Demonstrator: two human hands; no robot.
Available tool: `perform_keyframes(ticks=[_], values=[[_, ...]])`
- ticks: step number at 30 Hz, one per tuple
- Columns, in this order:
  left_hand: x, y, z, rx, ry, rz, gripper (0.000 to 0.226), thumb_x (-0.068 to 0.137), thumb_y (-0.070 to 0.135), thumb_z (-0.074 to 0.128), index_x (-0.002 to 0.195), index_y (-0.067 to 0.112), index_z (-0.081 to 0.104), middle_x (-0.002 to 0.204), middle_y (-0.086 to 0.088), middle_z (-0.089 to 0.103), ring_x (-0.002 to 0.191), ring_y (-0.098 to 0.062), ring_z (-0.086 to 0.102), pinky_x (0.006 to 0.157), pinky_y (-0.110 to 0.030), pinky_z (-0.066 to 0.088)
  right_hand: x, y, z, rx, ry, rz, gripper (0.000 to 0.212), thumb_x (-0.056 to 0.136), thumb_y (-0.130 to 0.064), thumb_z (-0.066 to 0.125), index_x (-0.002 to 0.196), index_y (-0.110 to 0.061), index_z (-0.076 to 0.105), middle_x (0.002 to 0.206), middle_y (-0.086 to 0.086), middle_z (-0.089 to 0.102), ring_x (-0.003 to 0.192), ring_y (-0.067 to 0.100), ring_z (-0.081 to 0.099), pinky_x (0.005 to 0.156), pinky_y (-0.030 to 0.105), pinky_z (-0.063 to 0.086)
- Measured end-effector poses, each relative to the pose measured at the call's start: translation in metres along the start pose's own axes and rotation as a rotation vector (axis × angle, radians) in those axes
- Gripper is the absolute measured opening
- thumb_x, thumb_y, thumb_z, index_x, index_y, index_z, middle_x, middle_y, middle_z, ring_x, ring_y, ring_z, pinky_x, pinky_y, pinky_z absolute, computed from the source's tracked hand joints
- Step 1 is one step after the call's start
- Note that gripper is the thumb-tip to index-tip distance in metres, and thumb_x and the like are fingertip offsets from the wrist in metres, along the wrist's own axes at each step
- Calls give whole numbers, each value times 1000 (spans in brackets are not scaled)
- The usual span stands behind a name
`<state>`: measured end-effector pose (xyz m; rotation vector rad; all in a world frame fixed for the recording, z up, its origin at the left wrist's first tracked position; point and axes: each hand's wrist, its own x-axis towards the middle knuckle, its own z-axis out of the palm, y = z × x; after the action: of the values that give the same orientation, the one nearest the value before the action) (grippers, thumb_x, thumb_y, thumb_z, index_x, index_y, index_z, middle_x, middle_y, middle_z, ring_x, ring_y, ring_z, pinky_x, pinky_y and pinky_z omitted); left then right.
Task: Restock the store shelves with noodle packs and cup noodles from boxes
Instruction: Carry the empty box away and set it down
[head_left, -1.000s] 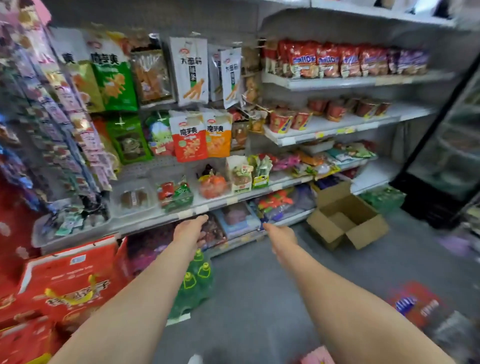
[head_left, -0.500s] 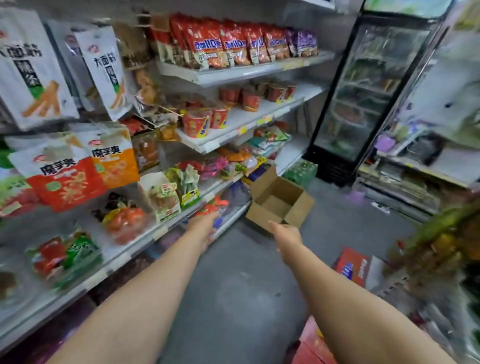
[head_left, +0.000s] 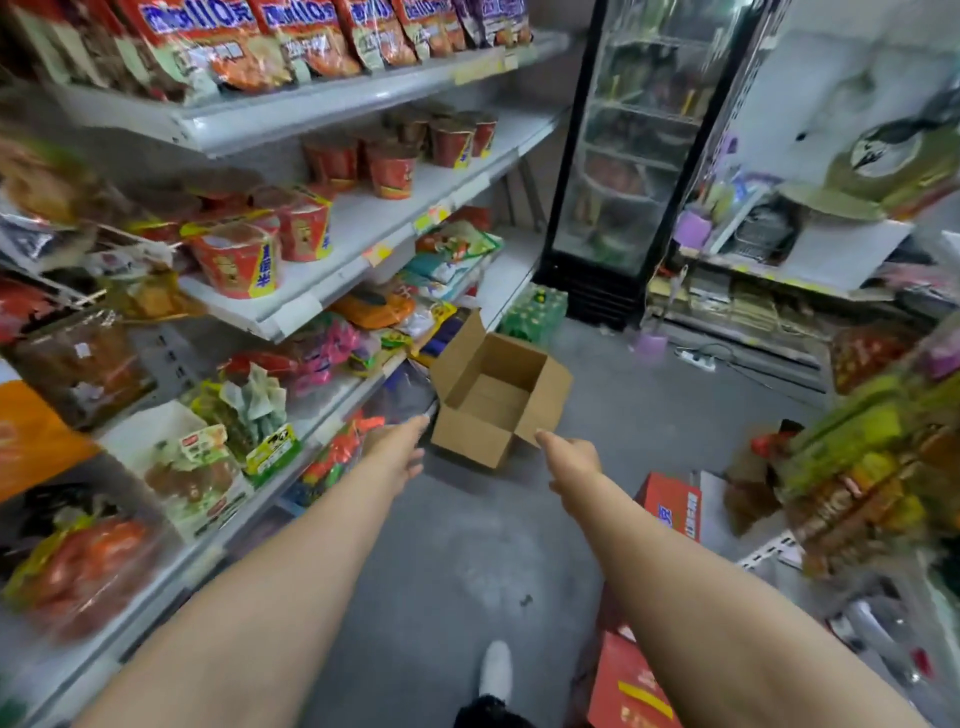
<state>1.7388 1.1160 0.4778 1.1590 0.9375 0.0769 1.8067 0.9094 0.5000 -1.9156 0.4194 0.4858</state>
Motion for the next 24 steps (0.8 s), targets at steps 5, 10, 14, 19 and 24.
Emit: perform_keyframes(ticks=[5, 10, 14, 19, 24], values=[[62, 56, 60, 7, 36, 32, 15, 95, 28, 67, 88, 18, 58, 83, 0, 57, 68, -11, 51, 58, -25, 41, 85, -56, -2, 12, -40, 53, 37, 92, -44, 67, 104, -11, 56, 100, 9, 55, 95, 33, 58, 86, 43, 51], [119, 108, 116, 9, 51, 68, 15, 94, 28, 69, 87, 21, 57, 76, 1, 52, 63, -11, 48, 55, -24, 37, 170, -117, -15, 17, -29, 31, 39, 90, -42, 70, 110, -11, 59, 113, 13, 59, 113, 39, 61, 101, 48, 51], [158, 114, 146, 54, 90, 14, 22, 93, 28, 70, 78, 21, 54, 72, 0, 50, 59, -13, 46, 54, -26, 37, 219, -129, -11, 25, -61, 121, 64, 90, -44, 70, 137, -4, 52, 135, 15, 57, 120, 41, 57, 105, 51, 49], [220, 140, 169, 83, 112, 16, 18, 91, 32, 71, 101, 22, 60, 84, -5, 54, 63, -14, 49, 53, -28, 42, 280, -160, -2, 66, -91, 142, 66, 93, -42, 68, 143, -4, 47, 139, 14, 53, 125, 41, 53, 107, 50, 46], [297, 170, 204, 101, 83, -3, 17, 93, 31, 70, 96, 16, 61, 77, 0, 53, 64, -12, 49, 58, -27, 41, 351, -195, 12, 115, -57, 123, 48, 94, -37, 69, 124, -2, 55, 111, 13, 56, 114, 36, 58, 106, 51, 48]])
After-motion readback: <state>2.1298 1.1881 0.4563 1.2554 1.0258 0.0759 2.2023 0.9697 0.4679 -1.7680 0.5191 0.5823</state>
